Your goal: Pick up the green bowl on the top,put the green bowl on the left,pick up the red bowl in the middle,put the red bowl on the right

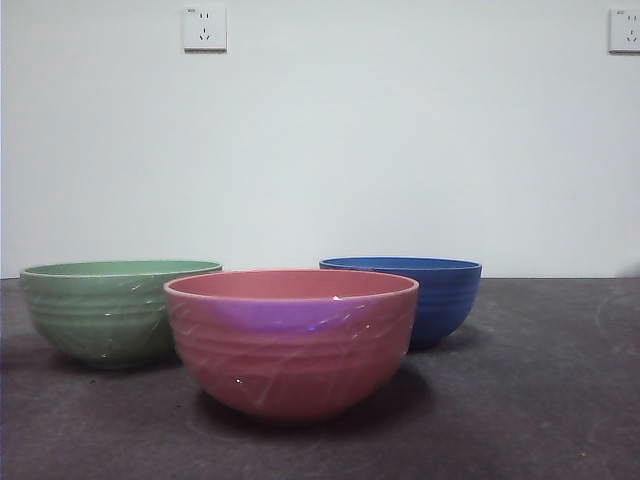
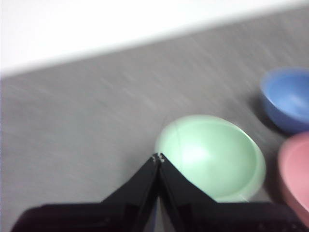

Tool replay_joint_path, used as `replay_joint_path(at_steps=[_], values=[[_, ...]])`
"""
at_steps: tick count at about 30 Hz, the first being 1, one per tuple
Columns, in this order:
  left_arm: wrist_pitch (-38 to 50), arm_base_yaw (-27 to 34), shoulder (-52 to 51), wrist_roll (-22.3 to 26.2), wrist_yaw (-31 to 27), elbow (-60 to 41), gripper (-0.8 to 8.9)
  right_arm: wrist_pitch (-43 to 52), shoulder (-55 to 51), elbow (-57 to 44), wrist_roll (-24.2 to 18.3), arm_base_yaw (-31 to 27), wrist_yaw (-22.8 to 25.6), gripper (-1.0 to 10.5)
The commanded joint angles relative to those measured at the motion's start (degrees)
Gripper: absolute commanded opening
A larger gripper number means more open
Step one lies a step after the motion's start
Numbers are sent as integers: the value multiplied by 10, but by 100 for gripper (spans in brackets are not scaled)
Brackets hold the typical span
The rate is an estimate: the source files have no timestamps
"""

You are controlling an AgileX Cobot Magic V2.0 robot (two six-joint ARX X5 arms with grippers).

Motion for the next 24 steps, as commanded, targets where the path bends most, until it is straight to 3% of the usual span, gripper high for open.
replay_joint_path(at_steps=[1, 11, 19, 24], values=[[18, 28, -79, 12, -20, -39, -3, 3, 1, -3, 5, 1, 2, 4], [187, 94, -193, -15, 0, -265, -3, 3, 1, -3, 5, 1, 2, 4], [207, 97, -200, -56, 4, -349, -3, 3, 1, -3, 5, 1, 2, 4], [180, 120, -200, -67, 102, -350, -3, 3, 1, -3, 5, 1, 2, 4]])
